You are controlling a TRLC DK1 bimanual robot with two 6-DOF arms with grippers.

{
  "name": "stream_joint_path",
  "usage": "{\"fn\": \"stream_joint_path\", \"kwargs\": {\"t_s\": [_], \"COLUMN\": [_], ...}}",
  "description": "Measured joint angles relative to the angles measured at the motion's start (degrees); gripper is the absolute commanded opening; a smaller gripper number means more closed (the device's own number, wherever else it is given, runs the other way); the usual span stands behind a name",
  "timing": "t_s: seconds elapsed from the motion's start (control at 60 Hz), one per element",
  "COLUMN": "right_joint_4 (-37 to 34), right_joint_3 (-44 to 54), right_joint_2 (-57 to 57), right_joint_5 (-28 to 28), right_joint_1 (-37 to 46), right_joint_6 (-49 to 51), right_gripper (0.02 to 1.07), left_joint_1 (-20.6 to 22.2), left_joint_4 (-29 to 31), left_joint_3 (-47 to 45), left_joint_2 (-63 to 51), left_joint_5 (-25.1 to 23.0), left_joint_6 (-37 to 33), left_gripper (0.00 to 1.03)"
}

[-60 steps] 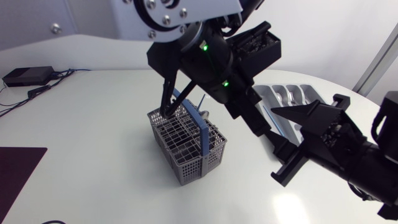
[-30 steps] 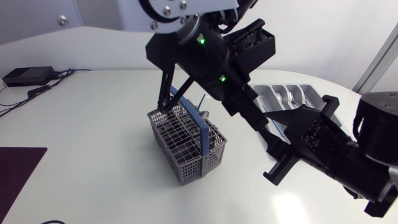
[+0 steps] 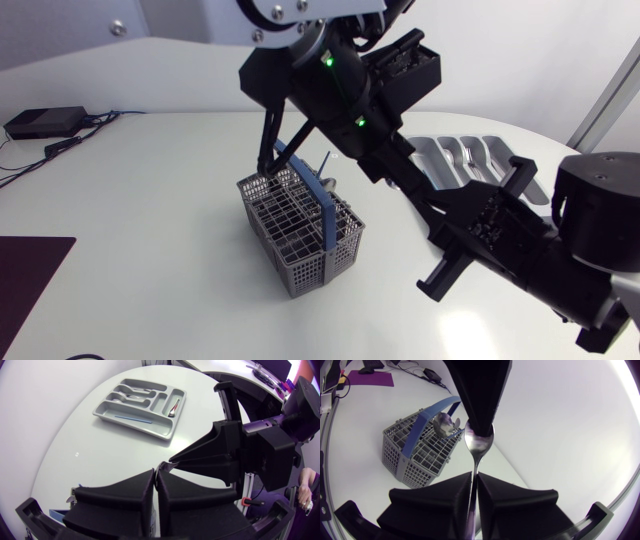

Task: Unload the cutlery basket into the drawer organizer.

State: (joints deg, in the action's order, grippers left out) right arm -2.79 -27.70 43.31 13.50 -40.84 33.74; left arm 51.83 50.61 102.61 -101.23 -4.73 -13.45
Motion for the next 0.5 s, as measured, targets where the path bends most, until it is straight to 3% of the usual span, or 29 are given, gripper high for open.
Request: {"fn": "stream_joint_path", "kwargs": {"t_s": [0.217, 0.317, 0.45, 0.5], "right_joint_4": [-0.26, -0.52, -2.25, -2.67], "right_joint_3": [-0.04, -0.04, -0.04, -0.04], "right_joint_2": [0.0, -0.02, -0.2, -0.46], "right_joint_5": [0.26, 0.02, -1.2, -2.12], "right_joint_1": [0.02, 0.0, 0.0, 0.02], "right_joint_6": [-0.02, 0.0, 0.44, 0.76], "right_gripper": [0.08, 0.08, 0.08, 0.08], "left_joint_1": [-0.42, -0.48, -0.81, -1.09], "left_joint_4": [0.66, 1.01, 0.92, 0.76], "left_joint_3": [0.22, 0.35, 2.03, 2.69], "left_joint_2": [-0.46, -0.48, -0.57, -0.57], "left_joint_5": [-1.22, -1.92, -2.86, -2.97], "left_joint_6": [1.09, 1.55, 1.92, 1.92], "left_gripper": [0.06, 0.33, 0.77, 0.84]}}
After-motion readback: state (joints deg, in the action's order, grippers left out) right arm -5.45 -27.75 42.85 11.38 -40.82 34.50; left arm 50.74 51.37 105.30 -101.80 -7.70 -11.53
